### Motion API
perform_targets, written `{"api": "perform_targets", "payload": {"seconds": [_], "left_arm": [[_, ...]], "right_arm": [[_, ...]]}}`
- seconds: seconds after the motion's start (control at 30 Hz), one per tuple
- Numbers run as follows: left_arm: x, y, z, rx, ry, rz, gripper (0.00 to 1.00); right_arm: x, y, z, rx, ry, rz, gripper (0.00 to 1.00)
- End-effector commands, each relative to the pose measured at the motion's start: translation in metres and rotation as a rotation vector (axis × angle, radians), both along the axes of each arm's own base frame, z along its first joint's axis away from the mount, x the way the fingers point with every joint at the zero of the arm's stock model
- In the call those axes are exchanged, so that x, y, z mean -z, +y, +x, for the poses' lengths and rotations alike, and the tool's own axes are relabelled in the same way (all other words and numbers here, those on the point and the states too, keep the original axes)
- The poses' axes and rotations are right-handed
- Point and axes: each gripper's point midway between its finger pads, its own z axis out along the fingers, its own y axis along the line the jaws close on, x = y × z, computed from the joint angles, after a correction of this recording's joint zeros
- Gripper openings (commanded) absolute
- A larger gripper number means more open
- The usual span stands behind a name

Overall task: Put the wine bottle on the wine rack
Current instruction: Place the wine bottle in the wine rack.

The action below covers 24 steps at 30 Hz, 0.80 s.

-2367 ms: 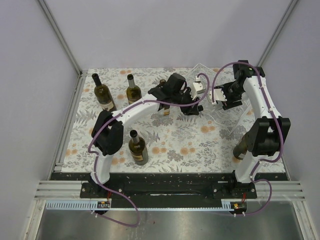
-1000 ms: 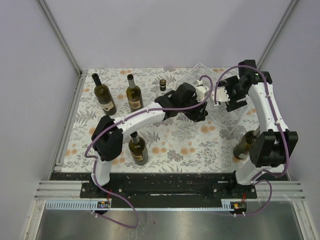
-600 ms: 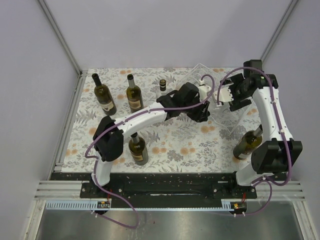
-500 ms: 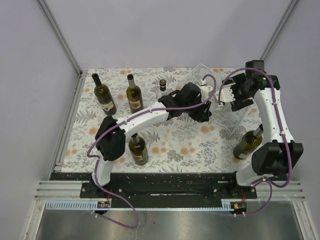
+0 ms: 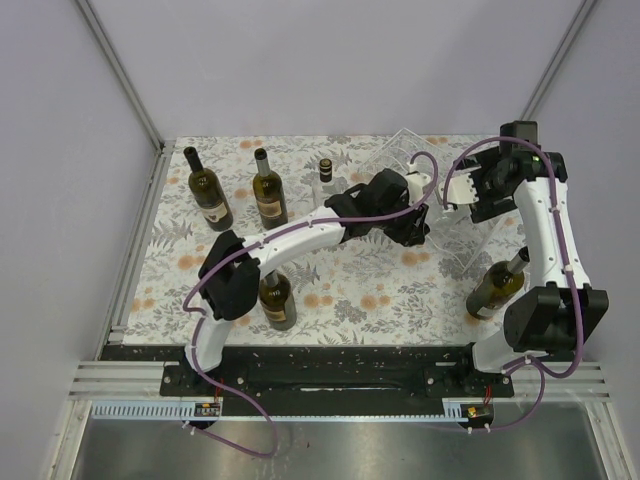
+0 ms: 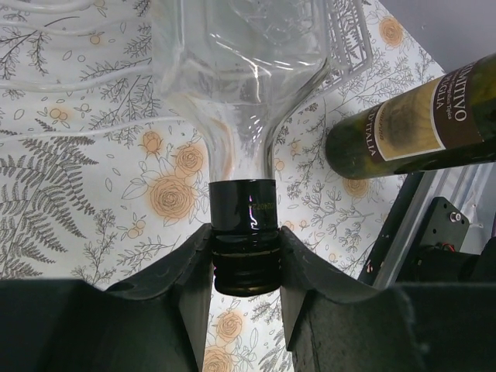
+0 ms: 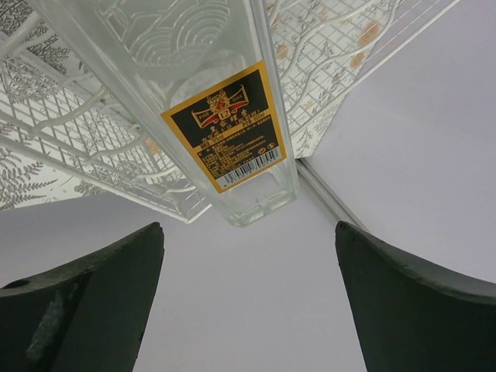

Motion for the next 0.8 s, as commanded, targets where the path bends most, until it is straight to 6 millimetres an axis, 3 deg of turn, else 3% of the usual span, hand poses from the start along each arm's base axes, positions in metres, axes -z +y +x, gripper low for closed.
{"api": "perform_targets", "payload": {"seconds": [0.0, 0.1, 0.4, 0.77], "left_arm": [[-0.014, -0.028, -0.015, 0.058, -0.026, -0.056, 0.01], [-0.013, -0.033, -0.017, 0.060, -0.029, -0.053, 0.08], [-0.005, -0.035, -0.021, 0.054, -0.010, -0.027, 0.13], [-0.003, -0.029, -0.023, 0.052, -0.024, -0.011, 0.35]], "right_arm": [[-0.023, -0.009, 0.001, 0.034, -0.085, -0.019, 0.99], [-0.027, -0.014, 0.002, 0.046, -0.093, -0.024, 1.00], [-0.033, -0.021, -0.001, 0.064, -0.104, -0.029, 0.99], [-0.038, -0.025, -0.002, 0.077, -0.115, -0.039, 0.99]]}}
